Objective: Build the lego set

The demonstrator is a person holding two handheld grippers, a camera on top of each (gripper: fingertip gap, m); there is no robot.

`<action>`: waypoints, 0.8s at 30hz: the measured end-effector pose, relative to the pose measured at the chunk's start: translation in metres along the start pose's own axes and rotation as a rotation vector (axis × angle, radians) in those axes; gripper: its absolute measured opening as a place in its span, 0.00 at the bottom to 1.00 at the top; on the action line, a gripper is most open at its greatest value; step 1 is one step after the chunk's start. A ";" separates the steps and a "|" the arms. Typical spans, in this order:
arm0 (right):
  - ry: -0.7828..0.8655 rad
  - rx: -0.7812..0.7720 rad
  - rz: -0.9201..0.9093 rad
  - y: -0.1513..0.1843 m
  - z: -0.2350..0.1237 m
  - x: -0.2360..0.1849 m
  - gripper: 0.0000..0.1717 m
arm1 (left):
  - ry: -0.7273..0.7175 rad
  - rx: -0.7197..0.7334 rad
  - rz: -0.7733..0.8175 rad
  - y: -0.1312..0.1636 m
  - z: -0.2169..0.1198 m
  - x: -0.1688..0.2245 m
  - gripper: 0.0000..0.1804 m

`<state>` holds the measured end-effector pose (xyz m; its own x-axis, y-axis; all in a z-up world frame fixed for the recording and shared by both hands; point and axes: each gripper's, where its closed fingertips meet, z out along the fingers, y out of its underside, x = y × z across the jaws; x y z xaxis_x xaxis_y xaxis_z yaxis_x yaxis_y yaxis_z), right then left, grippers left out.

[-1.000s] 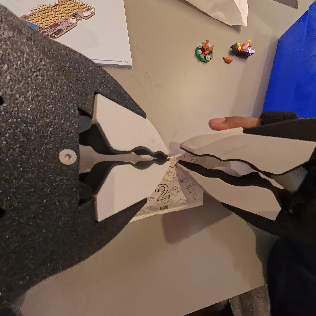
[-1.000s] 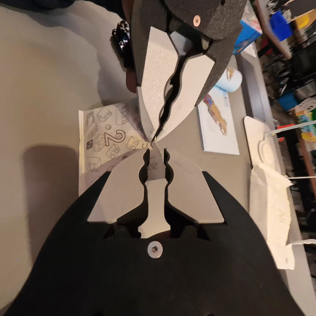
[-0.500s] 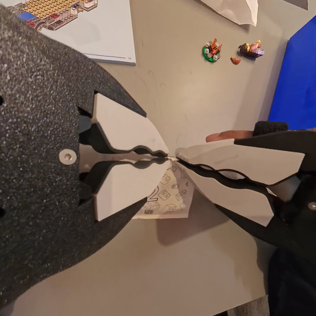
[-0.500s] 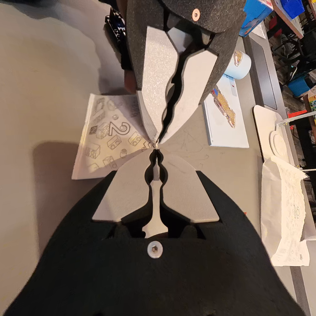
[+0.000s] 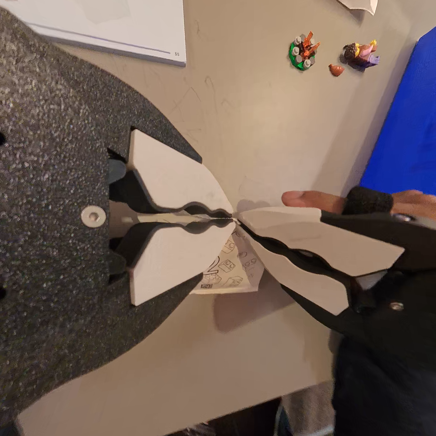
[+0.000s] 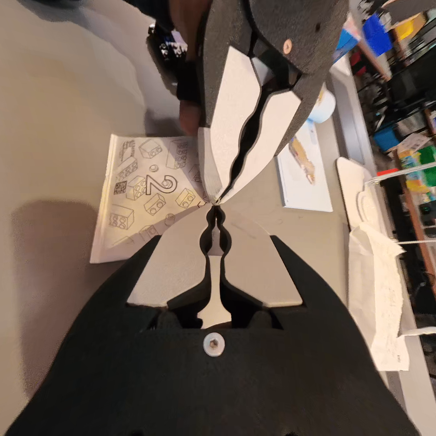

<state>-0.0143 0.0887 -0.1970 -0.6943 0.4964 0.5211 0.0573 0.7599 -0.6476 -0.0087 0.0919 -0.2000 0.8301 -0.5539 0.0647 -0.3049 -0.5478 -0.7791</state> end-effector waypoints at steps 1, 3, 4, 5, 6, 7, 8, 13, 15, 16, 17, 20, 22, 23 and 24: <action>0.019 0.016 -0.013 0.000 -0.003 0.002 0.00 | 0.011 0.015 -0.026 -0.003 0.000 0.000 0.00; 0.046 0.019 -0.049 0.003 -0.006 0.002 0.00 | 0.006 0.009 -0.038 -0.005 0.004 0.000 0.00; 0.056 0.009 -0.071 0.005 -0.006 0.000 0.00 | 0.000 -0.001 -0.032 -0.004 0.007 0.000 0.00; 0.066 -0.008 -0.091 0.008 -0.006 -0.001 0.00 | -0.003 -0.012 -0.027 -0.002 0.010 0.000 0.00; 0.077 -0.024 -0.112 0.010 -0.005 -0.002 0.00 | 0.000 -0.016 -0.027 -0.001 0.012 -0.001 0.00; 0.086 -0.036 -0.129 0.012 -0.005 -0.003 0.00 | 0.007 -0.017 -0.028 0.000 0.014 0.000 0.00; 0.093 -0.046 -0.138 0.013 -0.006 -0.005 0.00 | 0.014 -0.018 -0.028 0.000 0.015 0.000 0.00; 0.119 -0.102 -0.204 0.021 -0.007 -0.011 0.00 | -0.001 -0.060 0.018 0.004 0.025 0.002 0.00; 0.118 -0.128 -0.227 0.027 -0.008 -0.015 0.00 | -0.014 -0.093 0.035 0.006 0.032 0.003 0.00; 0.118 -0.141 -0.239 0.031 -0.008 -0.017 0.00 | -0.019 -0.107 0.047 0.007 0.036 0.003 0.00; 0.119 -0.152 -0.251 0.033 -0.009 -0.019 0.00 | -0.022 -0.117 0.057 0.008 0.039 0.003 0.01; 0.123 -0.167 -0.272 0.038 -0.010 -0.024 0.00 | 0.002 -0.123 0.057 0.010 0.045 0.006 0.01; 0.137 -0.168 -0.284 0.038 -0.011 -0.025 0.00 | 0.011 -0.116 0.059 0.009 0.046 0.007 0.01; 0.143 -0.167 -0.289 0.038 -0.012 -0.025 0.00 | 0.016 -0.108 0.056 0.009 0.046 0.007 0.01; 0.148 -0.164 -0.292 0.038 -0.013 -0.025 0.00 | 0.023 -0.101 0.051 0.008 0.046 0.008 0.01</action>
<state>0.0145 0.1106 -0.2277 -0.5875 0.2954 0.7534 -0.0051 0.9296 -0.3684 0.0169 0.1122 -0.2348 0.8017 -0.5963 0.0414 -0.3931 -0.5781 -0.7150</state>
